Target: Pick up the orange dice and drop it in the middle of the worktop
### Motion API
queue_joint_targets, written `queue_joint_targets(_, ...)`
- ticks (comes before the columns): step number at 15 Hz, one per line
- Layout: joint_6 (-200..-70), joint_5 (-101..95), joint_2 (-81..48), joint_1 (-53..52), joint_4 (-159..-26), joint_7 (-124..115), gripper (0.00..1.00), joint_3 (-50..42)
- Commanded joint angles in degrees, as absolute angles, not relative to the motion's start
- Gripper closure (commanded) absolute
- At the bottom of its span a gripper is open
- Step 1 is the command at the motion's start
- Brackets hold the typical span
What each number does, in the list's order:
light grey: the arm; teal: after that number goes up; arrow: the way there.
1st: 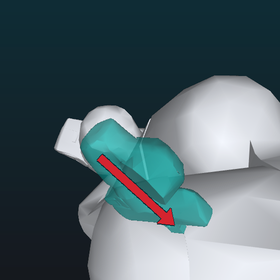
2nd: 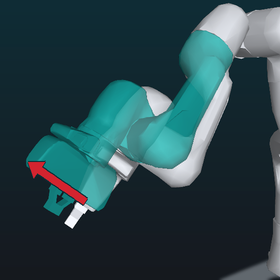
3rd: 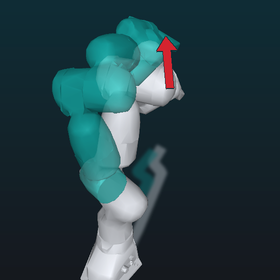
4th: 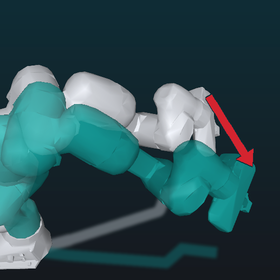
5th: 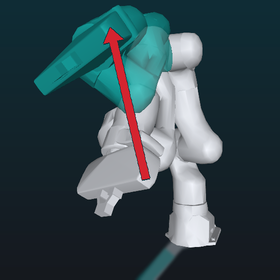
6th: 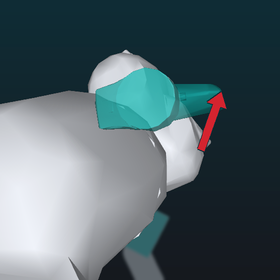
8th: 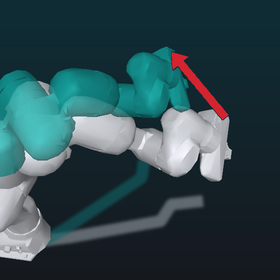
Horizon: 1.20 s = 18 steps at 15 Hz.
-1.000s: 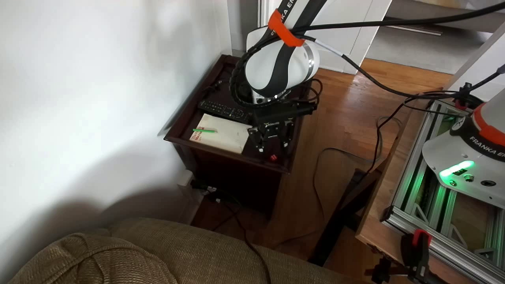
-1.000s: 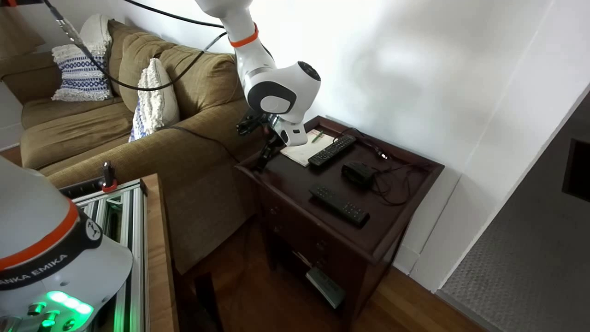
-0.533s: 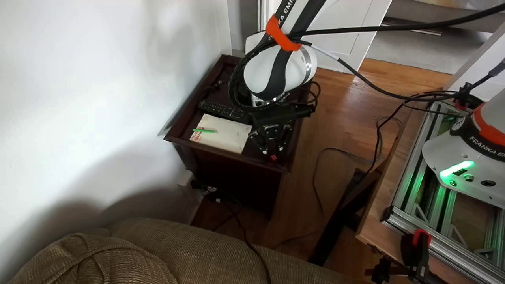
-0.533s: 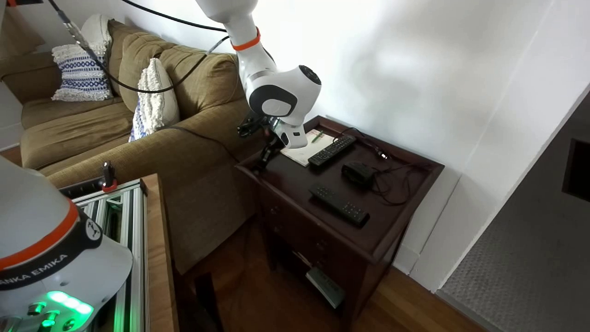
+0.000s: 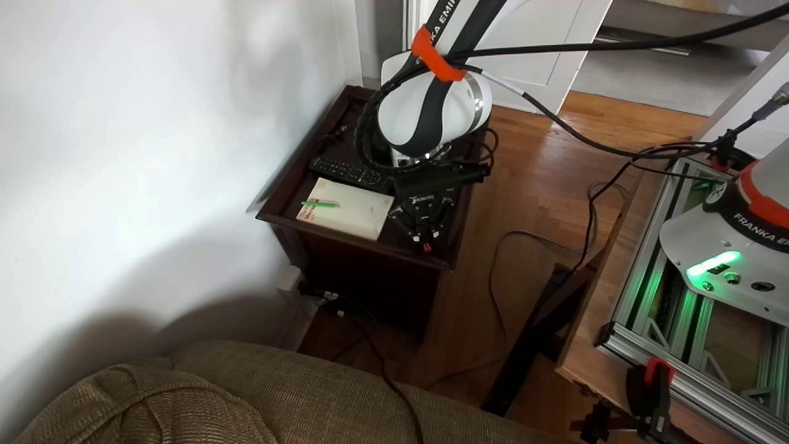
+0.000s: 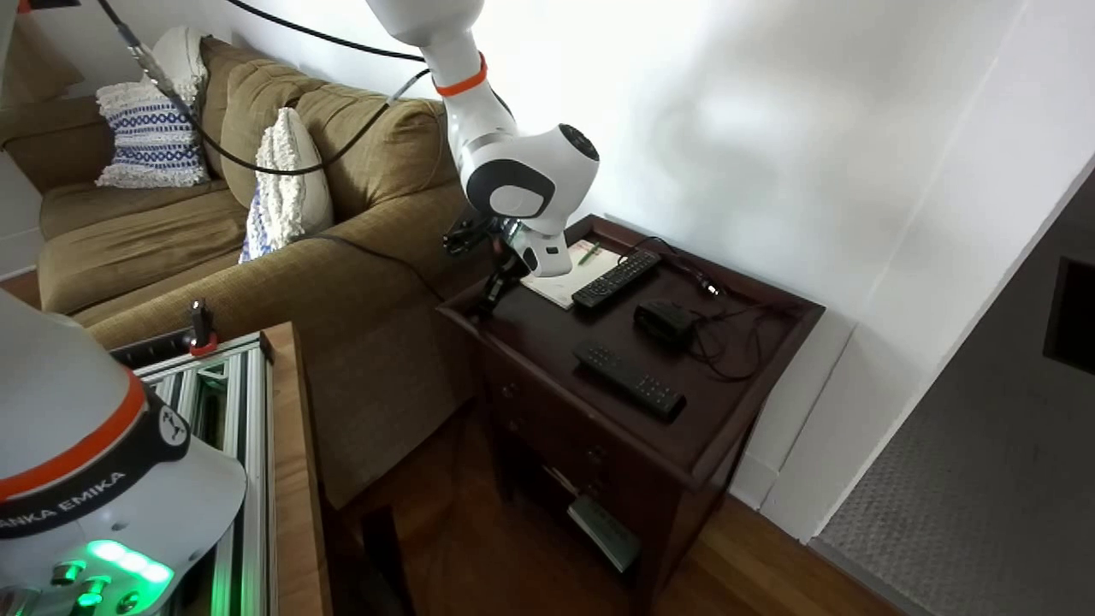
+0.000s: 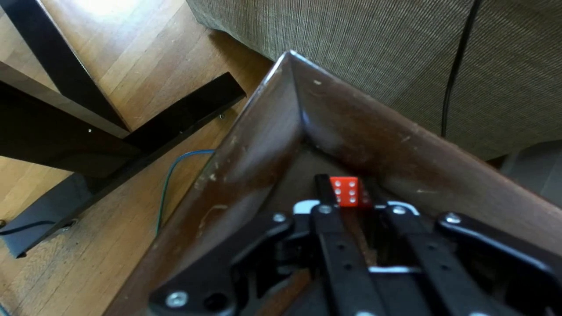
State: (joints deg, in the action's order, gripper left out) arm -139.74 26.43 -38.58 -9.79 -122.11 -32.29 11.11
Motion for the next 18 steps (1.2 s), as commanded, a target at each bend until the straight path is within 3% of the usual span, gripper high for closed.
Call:
queue_joint_targets(1, -135.72, 27.62, -38.03, -9.93, -121.54, -31.54, 0.95, 10.57)
queue_joint_targets(18, -158.51, 53.73, -19.68, -1.77, -132.88, -11.68, 0.95, 12.30)
